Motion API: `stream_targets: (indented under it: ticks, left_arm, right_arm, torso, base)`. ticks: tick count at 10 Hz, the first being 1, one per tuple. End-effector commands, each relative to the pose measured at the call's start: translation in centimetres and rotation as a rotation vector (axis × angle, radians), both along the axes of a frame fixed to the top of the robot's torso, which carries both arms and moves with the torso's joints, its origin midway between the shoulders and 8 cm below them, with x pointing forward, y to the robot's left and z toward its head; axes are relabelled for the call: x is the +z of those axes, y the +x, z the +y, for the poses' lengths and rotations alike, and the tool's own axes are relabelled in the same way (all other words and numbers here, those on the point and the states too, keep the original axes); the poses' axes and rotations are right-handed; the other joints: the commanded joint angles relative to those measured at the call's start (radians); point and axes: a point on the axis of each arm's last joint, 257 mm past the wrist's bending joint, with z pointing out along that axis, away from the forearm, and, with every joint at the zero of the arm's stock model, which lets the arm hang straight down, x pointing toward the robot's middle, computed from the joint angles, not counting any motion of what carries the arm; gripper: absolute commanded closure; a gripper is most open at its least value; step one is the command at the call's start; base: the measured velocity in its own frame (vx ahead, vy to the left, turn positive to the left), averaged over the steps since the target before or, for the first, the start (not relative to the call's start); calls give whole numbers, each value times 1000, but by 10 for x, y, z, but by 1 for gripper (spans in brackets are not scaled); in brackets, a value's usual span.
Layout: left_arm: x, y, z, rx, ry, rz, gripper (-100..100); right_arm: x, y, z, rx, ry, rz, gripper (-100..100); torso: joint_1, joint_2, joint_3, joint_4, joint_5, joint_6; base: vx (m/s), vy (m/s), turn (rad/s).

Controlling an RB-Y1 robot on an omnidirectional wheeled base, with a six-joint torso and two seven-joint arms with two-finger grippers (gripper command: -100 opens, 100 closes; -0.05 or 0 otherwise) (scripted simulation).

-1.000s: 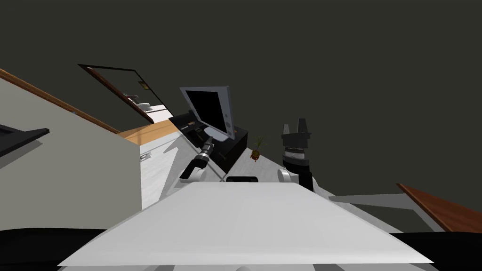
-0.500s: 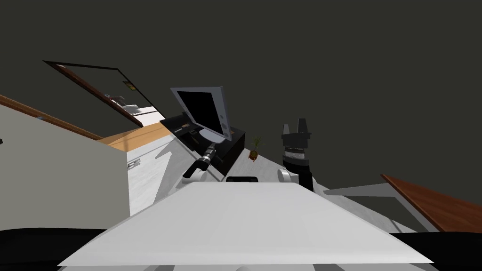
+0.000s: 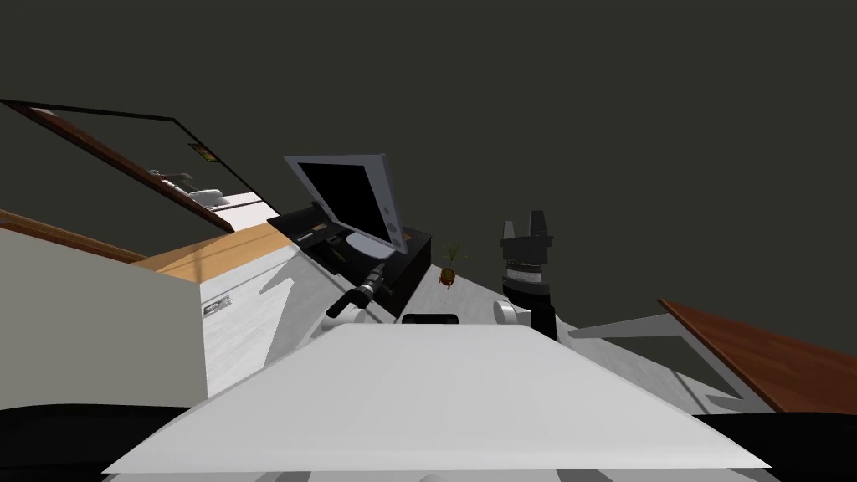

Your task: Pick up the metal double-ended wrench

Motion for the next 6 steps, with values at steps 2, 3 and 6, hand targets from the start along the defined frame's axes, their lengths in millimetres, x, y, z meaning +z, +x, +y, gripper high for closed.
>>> stream_targets:
  ticks: [2,3,6]
  left_arm:
    - [-37,-16,4,-2,3,119,-100]
    - [-39,-17,4,-3,3,127,-100]
    - [-86,-48,14,-4,11,281,-100]
  right_arm:
    - [0,0,0,0,0,0,0]
    - [0,0,0,0,0,0,0]
    - [0,0,0,0,0,0,0]
  torso:
    - [0,0,0,0,0,0]
    - [-1,-1,0,0,0,0]
    - [0,0,0,0,0,-1]
  base:
    - [56,-4,-116]
    - [59,6,-60]
    - [69,6,-112]
